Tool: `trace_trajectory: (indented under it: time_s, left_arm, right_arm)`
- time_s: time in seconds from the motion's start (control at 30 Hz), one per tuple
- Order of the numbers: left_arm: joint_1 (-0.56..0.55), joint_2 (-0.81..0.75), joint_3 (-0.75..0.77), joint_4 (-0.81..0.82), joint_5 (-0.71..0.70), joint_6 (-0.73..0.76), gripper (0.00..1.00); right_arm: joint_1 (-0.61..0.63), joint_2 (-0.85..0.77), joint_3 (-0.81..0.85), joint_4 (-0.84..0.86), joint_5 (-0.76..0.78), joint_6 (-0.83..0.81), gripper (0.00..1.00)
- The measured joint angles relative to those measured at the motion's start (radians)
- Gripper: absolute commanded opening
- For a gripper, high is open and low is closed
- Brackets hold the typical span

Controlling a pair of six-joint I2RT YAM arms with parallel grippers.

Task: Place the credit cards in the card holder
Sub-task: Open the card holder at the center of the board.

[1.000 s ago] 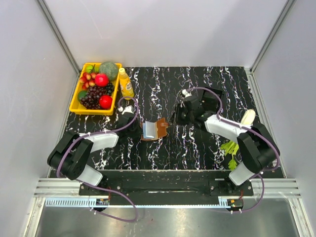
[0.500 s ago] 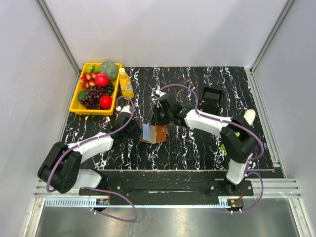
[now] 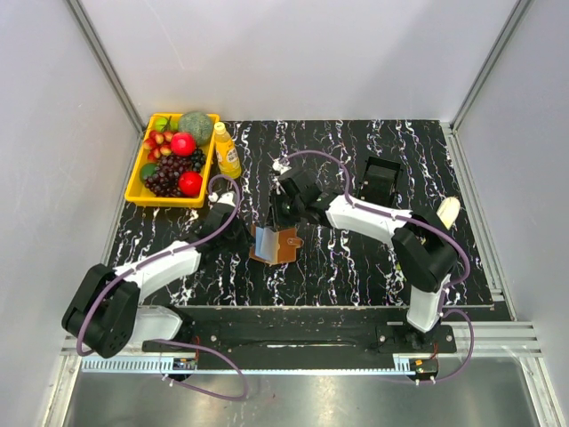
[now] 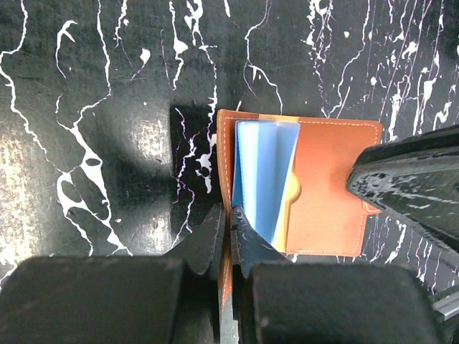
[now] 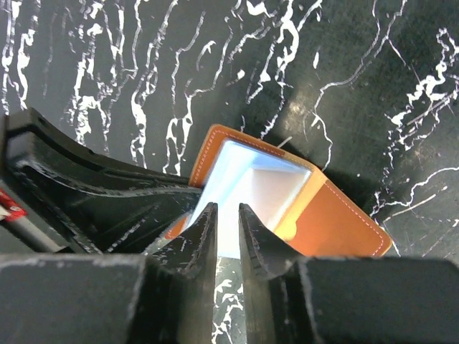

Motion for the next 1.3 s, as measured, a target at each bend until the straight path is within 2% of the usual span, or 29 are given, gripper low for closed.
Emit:
trace_trajectory:
  time_s: [0.23,0.43,0.83,1.07,1.17,1.3]
  left_arm:
    - [-0.006,-0.041,0.011,-0.042,0.0,0.011,0.0]
    - [-0.006,-0.058,0.014,-0.057,0.0,0.014,0.0]
    - [-0.007,-0.084,0.014,-0.071,-0.033,0.015,0.0]
    - [-0.007,-0.069,0.012,-0.069,-0.069,0.014,0.0]
    - [-0.006,-0.026,0.002,-0.063,-0.117,0.005,0.02]
    - [-0.003,0.049,0.0,-0.073,-0.168,-0.018,0.24]
  right_arm:
    - [0.011,0.035,0.121,-0.042,-0.01,-0.02,0.23]
    - [0.037,0.111,0.132,-0.059,-0.011,-0.022,0.22]
    - [0.049,0.095,0.008,-0.126,0.051,-0.025,0.22]
    - [0.049,0.1,-0.04,-0.101,0.05,-0.026,0.21]
    - [0.048,0.11,-0.046,-0.074,0.05,-0.019,0.2]
    - [0.049,0.114,-0.05,-0.046,0.053,-0.01,0.21]
